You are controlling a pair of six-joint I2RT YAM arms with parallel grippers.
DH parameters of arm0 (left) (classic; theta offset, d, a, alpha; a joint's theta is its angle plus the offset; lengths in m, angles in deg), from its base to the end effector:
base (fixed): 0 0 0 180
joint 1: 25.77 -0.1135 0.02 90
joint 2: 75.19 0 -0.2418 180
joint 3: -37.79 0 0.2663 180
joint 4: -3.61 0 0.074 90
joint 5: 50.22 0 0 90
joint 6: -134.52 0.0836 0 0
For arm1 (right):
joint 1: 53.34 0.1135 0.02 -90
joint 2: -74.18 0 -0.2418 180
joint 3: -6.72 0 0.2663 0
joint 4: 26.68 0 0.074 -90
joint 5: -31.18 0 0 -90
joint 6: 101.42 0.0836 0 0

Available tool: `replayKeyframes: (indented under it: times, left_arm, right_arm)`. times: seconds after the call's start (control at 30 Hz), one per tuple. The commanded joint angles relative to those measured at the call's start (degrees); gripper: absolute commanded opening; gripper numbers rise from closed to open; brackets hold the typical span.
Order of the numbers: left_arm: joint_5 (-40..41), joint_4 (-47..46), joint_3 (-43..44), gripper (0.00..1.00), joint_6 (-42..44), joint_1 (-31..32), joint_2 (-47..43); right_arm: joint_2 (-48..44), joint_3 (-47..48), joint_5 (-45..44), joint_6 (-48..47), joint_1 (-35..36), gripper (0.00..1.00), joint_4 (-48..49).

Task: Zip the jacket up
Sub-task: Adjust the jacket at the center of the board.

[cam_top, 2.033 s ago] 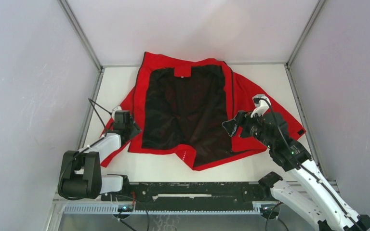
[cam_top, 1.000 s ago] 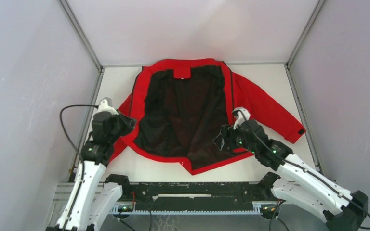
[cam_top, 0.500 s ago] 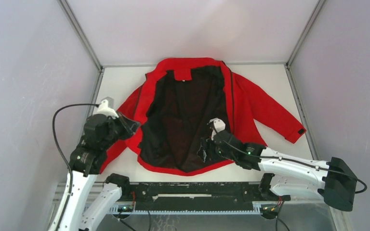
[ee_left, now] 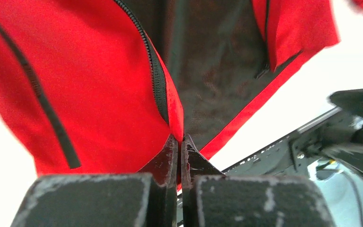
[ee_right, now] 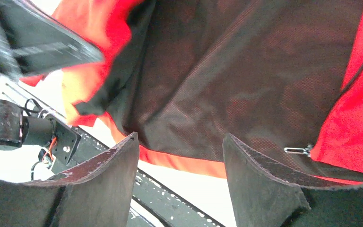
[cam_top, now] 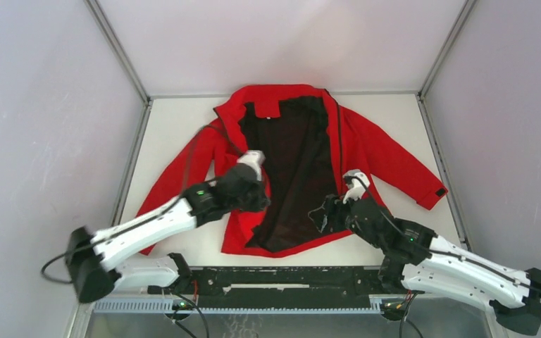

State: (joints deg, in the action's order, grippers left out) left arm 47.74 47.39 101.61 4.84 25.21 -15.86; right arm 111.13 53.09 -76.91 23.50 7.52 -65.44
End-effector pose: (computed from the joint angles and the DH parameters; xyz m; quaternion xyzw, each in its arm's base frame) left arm 0.1875 -0.2130 0.2430 0.0592 0.9000 -0.2597 0.3449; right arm 0.1314 0.1824 0.2272 -0.1140 0.8485 0.2790 0.4351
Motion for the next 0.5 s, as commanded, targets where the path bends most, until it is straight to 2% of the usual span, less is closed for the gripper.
replayKeyframes:
  times: [0.0,0.13,0.17,0.23,0.47]
  left_arm:
    - [2.3,-7.8,9.5,0.0,-2.1,8.3,15.0]
    - [-1.9,-11.2,17.6,0.0,-2.6,13.6,29.7]
    - [-2.0,-11.4,18.9,0.05,-2.3,14.4,31.8]
    - [-2.2,-12.3,19.7,0.21,-1.7,15.7,33.4]
    - [-0.8,-14.8,13.1,0.59,-1.1,16.9,25.4]
  right_arm:
    - [-6.0,0.1,-5.4,1.1,0.4,0.73,-6.5]
    - [-9.4,0.7,-11.2,1.8,0.1,0.74,-12.4]
    - [-9.9,1.0,-13.1,2.1,0.1,0.74,-13.8]
    - [-11.0,1.0,-14.4,2.9,0.1,0.75,-14.9]
    - [-10.6,1.1,-16.3,3.8,-0.2,0.76,-13.9]
